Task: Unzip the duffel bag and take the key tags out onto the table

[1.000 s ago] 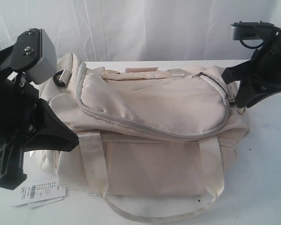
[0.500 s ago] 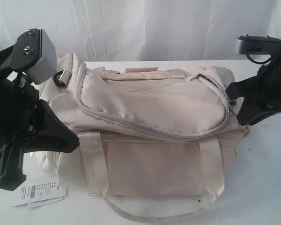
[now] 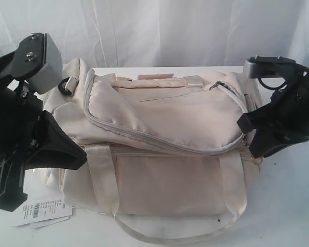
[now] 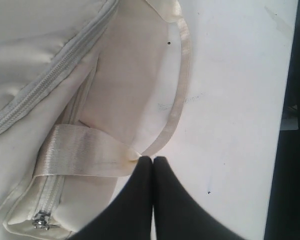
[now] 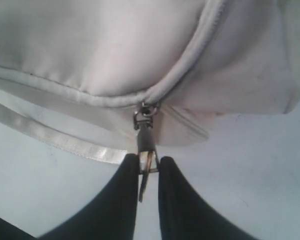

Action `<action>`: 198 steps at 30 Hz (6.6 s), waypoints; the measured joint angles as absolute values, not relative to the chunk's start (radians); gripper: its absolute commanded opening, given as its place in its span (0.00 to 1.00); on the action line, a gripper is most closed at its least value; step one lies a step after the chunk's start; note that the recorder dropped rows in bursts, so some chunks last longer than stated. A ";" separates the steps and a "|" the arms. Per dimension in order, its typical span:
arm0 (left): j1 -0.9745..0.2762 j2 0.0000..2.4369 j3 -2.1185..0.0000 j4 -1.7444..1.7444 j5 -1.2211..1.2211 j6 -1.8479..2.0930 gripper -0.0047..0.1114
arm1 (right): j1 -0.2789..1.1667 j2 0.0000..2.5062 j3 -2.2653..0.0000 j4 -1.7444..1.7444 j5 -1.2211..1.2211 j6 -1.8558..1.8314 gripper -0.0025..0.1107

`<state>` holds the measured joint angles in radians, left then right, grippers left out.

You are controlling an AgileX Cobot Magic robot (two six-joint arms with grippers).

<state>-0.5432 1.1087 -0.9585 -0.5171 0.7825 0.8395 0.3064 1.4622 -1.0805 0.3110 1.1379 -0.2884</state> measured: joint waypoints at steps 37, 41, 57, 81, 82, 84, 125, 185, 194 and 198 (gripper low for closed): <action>-0.543 1.109 -0.959 -0.257 0.775 0.494 0.04 | 0.762 1.462 -1.061 0.583 0.693 -0.299 0.02; -0.543 1.109 -0.959 -0.249 0.775 0.480 0.04 | 0.792 1.462 -1.061 0.597 0.628 -0.299 0.02; -0.544 1.109 -0.959 -0.165 0.779 0.384 0.04 | 0.909 1.634 -1.244 0.626 0.585 -0.299 0.02; -0.544 1.109 -0.959 -0.034 0.796 0.266 0.04 | 0.960 1.737 -1.368 0.671 0.509 -0.333 0.40; -0.544 1.109 -0.959 -0.034 0.796 0.266 0.04 | 0.962 1.734 -1.370 0.673 0.511 -0.337 0.44; -0.544 1.109 -0.959 -0.034 0.796 0.266 0.04 | 0.965 1.721 -1.371 0.668 0.515 -0.342 0.45; -0.544 1.123 -0.874 -0.212 0.460 0.378 0.47 | 0.959 1.530 -1.244 -0.186 0.783 -0.360 0.57; -0.544 1.089 -0.904 -0.214 0.503 0.397 0.04 | 0.959 1.530 -1.200 -0.084 0.515 -0.314 0.56; -0.544 1.071 -0.904 -0.205 0.503 0.397 0.04 | 0.959 1.601 -1.200 -0.082 0.508 -0.316 0.55; -0.544 1.066 -0.904 -0.202 0.503 0.397 0.04 | 0.959 1.614 -1.200 -0.080 0.512 -0.316 0.41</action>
<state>-0.5439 1.0661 -0.9037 -0.2019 0.5027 0.3972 0.9591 1.6143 -1.1998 -0.0801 0.5119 -0.3156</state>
